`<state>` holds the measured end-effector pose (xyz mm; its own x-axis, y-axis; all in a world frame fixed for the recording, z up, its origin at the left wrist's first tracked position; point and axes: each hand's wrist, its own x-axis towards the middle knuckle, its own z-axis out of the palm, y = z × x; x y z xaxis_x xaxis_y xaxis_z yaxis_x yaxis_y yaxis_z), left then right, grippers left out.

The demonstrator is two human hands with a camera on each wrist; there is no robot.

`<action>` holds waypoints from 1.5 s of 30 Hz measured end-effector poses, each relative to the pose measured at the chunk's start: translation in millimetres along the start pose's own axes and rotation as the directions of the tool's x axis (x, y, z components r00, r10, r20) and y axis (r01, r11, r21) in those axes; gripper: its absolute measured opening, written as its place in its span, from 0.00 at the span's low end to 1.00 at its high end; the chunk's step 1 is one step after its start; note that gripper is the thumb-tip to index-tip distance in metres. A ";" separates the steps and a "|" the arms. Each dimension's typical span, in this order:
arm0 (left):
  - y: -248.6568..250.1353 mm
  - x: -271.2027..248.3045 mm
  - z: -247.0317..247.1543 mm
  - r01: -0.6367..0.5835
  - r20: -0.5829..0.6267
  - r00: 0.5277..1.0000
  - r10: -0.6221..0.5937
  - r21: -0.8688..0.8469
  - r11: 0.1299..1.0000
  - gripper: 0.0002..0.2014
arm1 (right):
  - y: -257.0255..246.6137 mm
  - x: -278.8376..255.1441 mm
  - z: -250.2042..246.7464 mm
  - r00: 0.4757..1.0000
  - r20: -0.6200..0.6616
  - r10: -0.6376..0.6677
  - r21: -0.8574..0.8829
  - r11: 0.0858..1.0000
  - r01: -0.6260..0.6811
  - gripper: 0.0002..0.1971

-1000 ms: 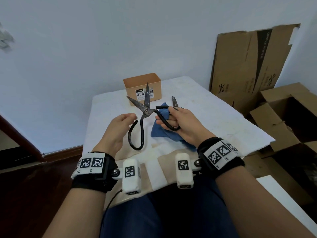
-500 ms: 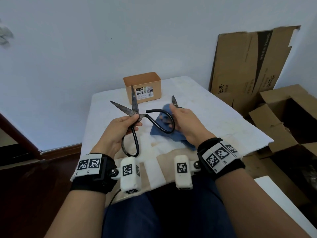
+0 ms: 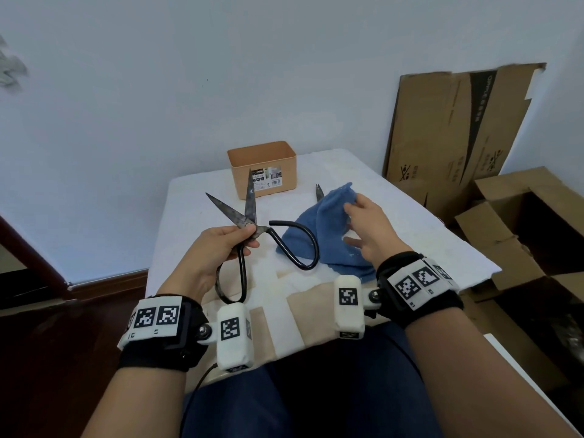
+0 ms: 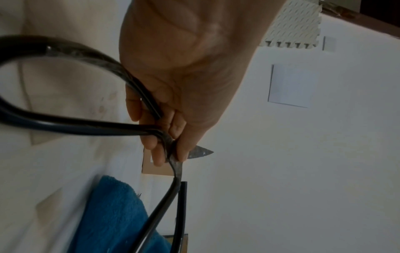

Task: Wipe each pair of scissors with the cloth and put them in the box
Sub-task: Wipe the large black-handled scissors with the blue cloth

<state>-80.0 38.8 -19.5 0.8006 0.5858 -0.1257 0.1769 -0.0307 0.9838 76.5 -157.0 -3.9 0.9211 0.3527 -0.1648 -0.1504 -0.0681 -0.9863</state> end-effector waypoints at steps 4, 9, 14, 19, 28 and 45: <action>-1.4 0.1 2.3 0.020 0.017 1.000 -0.021 0.018 1.000 0.10 | 6.5 0.7 -6.5 0.991 0.054 0.121 -0.160 0.981 -0.111 0.13; -1.0 1.2 5.2 0.032 0.021 0.999 -0.032 0.026 0.999 0.10 | 4.9 -3.0 -12.8 0.981 0.128 0.144 -0.490 0.869 -0.063 0.19; -0.3 1.7 8.9 0.033 0.030 0.999 -0.034 0.025 0.999 0.09 | 6.0 -2.9 -15.9 0.990 0.121 0.078 -0.545 0.838 0.001 0.07; 0.9 0.3 13.4 0.039 0.036 0.999 -0.040 0.038 0.999 0.09 | 5.4 -3.4 -14.8 0.988 0.124 0.096 -0.628 0.778 0.003 0.16; 0.8 -0.5 11.4 0.033 0.041 0.999 -0.035 0.061 0.998 0.11 | 6.5 0.6 -20.1 0.996 0.083 -0.013 -0.860 0.505 0.078 0.08; 11.2 -4.0 5.2 -0.004 0.041 0.999 0.000 0.091 0.996 0.11 | -43.7 -10.7 -15.6 0.880 0.075 -0.469 -0.465 0.764 0.447 0.13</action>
<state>-78.2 31.9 -8.7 0.8232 0.5524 -0.1308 0.2255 -0.1069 0.9684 78.8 -172.4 41.1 0.8544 0.4121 0.3165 0.4634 -0.3287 -0.8229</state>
